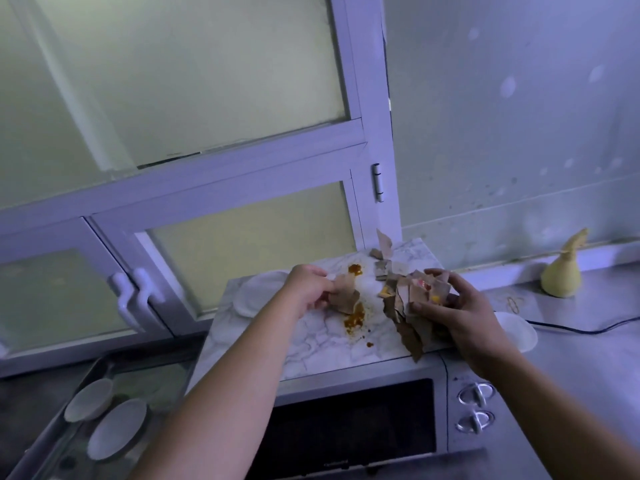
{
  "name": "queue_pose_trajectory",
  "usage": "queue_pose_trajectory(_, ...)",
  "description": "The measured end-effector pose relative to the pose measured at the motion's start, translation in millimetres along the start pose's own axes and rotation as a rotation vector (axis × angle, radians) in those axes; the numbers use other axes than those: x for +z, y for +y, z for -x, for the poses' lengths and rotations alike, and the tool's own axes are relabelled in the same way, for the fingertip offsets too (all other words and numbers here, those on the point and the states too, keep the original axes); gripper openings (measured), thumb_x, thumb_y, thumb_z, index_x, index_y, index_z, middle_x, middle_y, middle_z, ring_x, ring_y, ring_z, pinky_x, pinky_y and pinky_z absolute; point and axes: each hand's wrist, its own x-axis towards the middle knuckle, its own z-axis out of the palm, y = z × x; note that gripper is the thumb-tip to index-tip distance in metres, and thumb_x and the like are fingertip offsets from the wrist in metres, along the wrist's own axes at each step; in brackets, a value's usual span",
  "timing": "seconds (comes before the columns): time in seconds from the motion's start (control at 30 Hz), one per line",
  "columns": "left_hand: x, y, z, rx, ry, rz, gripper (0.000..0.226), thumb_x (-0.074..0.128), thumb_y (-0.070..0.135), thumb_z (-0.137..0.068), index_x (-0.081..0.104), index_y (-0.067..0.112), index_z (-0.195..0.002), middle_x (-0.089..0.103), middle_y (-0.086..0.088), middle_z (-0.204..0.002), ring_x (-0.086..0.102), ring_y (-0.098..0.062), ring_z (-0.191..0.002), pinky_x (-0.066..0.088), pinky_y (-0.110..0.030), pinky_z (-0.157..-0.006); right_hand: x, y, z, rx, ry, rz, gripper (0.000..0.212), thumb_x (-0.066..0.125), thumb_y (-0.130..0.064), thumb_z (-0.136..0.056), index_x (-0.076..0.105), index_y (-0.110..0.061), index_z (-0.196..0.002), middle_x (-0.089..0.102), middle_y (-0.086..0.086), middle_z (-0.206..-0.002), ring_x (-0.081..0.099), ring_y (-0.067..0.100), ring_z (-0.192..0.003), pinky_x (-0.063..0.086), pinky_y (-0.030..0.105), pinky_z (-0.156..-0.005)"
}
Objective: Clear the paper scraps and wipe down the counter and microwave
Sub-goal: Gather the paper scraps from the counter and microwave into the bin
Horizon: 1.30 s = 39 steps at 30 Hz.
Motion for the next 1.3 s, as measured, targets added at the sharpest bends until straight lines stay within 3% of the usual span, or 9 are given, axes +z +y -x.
queue_pose_trajectory(0.1, 6.0, -8.0, -7.4, 0.029, 0.075, -0.381, 0.024, 0.074, 0.009, -0.077, 0.070, 0.004, -0.099, 0.065, -0.012, -0.086, 0.062, -0.026, -0.077, 0.052, -0.034, -0.065, 0.3, 0.2, -0.5, -0.012, -0.007, -0.013, 0.063, 0.089, -0.020, -0.057, 0.066, -0.029, -0.115, 0.076, 0.018, -0.099, 0.072, 0.038, -0.089, 0.055, 0.055, -0.085)
queue_pose_trajectory(0.27, 6.5, -11.5, -6.7, 0.045, 0.061, -0.413, 0.003, 0.072, 0.008, -0.075, 0.074, 0.010, -0.076, 0.065, -0.002, -0.068, 0.059, -0.021, -0.069, 0.044, -0.025, -0.064, 0.0, 0.5, -0.6, -0.008, -0.046, -0.029, 0.039, 0.086, -0.013, -0.057, 0.069, -0.002, -0.091, 0.074, 0.018, -0.084, 0.071, 0.027, -0.070, 0.055, 0.029, -0.060)
queue_pose_trajectory(0.33, 5.3, -13.5, -5.1, 0.058, 0.058, -0.398, 0.021, 0.071, 0.004, -0.079, 0.068, 0.020, -0.065, 0.065, 0.002, -0.069, 0.061, -0.020, -0.074, 0.046, -0.023, -0.067, -0.4, -0.3, 0.3, 0.025, -0.078, -0.021, 0.040, 0.087, -0.018, -0.055, 0.066, 0.006, -0.079, 0.071, 0.018, -0.074, 0.066, 0.026, -0.062, 0.051, 0.024, -0.054)
queue_pose_trajectory(0.53, -2.5, -30.0, 5.9, 0.142, 0.037, -0.317, 0.021, 0.067, -0.002, -0.079, 0.067, 0.018, -0.078, 0.073, -0.007, -0.088, 0.067, -0.027, -0.091, 0.054, -0.037, -0.087, -1.0, -4.2, 3.7, 0.092, -0.226, -0.023, 0.011, 0.078, -0.003, -0.072, 0.067, -0.003, -0.072, 0.060, 0.020, -0.067, 0.059, 0.032, -0.064, 0.042, 0.038, -0.067)
queue_pose_trajectory(0.63, -2.2, -33.0, 11.3, 0.134, 0.000, -0.292, 0.026, 0.060, 0.001, -0.086, 0.067, 0.023, -0.099, 0.070, -0.010, -0.105, 0.065, -0.024, -0.094, 0.053, -0.027, -0.077, 0.5, -3.8, 4.9, 0.089, -0.282, -0.080, 0.013, 0.073, 0.004, -0.080, 0.062, -0.002, -0.075, 0.056, 0.018, -0.063, 0.057, 0.037, -0.062, 0.042, 0.043, -0.064)
queue_pose_trajectory(0.77, 0.6, -28.2, 16.6, 0.133, -0.078, -0.353, 0.036, 0.054, 0.005, -0.091, 0.067, 0.024, -0.120, 0.068, -0.003, -0.112, 0.063, -0.010, -0.085, 0.043, -0.006, -0.056, 1.5, -7.3, 6.6, 0.067, -0.313, -0.034, 0.011, 0.076, -0.004, -0.077, 0.065, -0.001, -0.076, 0.054, 0.022, -0.063, 0.056, 0.034, -0.053, 0.043, 0.029, -0.053)
queue_pose_trajectory(0.93, 9.1, -25.2, 16.4, 0.015, -0.077, -0.195, 0.025, 0.065, 0.019, -0.089, 0.069, 0.026, -0.112, 0.068, -0.002, -0.114, 0.066, -0.017, -0.098, 0.057, -0.030, -0.087, 0.1, -6.8, 6.1, 0.063, -0.285, 0.017, 0.020, 0.086, -0.019, -0.067, 0.075, -0.008, -0.079, 0.054, 0.016, -0.060, 0.052, 0.022, -0.046, 0.037, 0.020, -0.047)
queue_pose_trajectory(1.17, 23.5, -26.7, 21.4, 0.095, 0.026, -0.220, 0.019, 0.077, 0.016, -0.079, 0.067, 0.022, -0.095, 0.072, -0.006, -0.098, 0.068, -0.024, -0.089, 0.057, -0.032, -0.075, -0.6, -6.8, 5.2, 0.062, -0.313, 0.021, 0.021, 0.078, -0.012, -0.077, 0.076, -0.003, -0.096, 0.053, 0.021, -0.066, 0.054, 0.031, -0.056, 0.035, 0.028, -0.053)
queue_pose_trajectory(1.3, 24.1, -22.7, 34.1, 0.211, 0.089, -0.210, 0.017, 0.076, 0.008, -0.079, 0.068, 0.022, -0.085, 0.073, 0.002, -0.084, 0.068, -0.022, -0.084, 0.058, -0.035, -0.073, -0.3, -7.1, 4.4, 0.057, -0.320, -0.037, 0.036, 0.074, -0.004, -0.080, 0.060, 0.023, -0.098, 0.052, 0.025, -0.065, 0.056, 0.036, -0.058, 0.044, 0.034, -0.061)
